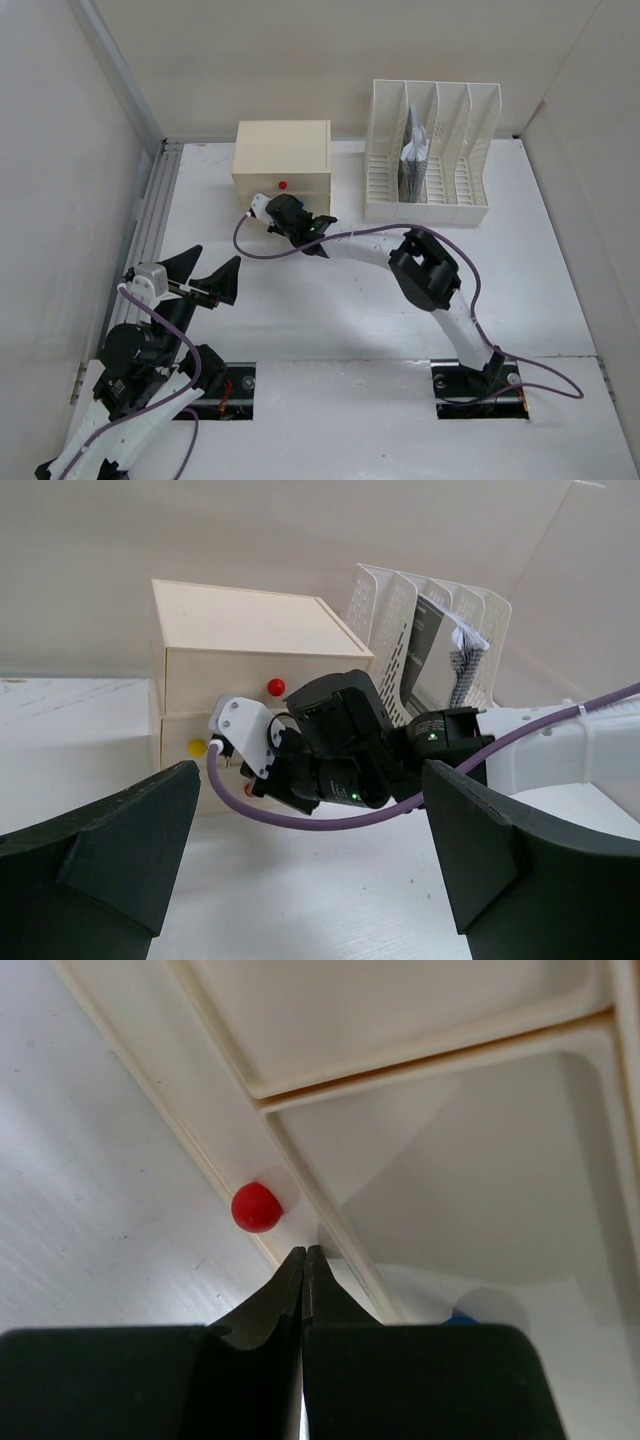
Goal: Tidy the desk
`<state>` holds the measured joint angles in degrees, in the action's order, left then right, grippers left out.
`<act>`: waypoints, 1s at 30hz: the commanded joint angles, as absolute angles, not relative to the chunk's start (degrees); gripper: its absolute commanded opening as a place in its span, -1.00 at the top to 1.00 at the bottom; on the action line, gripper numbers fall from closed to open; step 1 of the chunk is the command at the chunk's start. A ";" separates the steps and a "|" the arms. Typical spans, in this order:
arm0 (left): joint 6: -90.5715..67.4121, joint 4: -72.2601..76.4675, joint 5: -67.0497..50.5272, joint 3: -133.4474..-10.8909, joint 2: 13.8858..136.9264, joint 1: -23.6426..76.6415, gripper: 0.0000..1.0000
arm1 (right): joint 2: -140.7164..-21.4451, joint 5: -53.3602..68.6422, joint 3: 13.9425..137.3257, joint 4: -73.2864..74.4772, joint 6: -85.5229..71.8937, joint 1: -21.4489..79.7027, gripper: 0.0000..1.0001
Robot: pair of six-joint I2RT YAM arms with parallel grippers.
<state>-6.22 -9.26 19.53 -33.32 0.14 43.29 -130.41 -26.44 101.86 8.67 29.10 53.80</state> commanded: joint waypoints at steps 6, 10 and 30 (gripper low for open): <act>-5.45 -6.50 19.42 -33.13 -10.02 43.15 -0.82 | -117.54 4.55 95.72 12.02 39.17 51.42 1.00; -5.45 -6.50 19.42 -33.13 -10.02 43.15 -0.82 | -113.55 25.68 97.46 29.05 52.53 51.42 0.52; -8.34 -7.03 22.07 -35.24 1.64 43.15 -1.00 | -75.88 -24.60 82.63 11.26 21.71 44.83 -1.00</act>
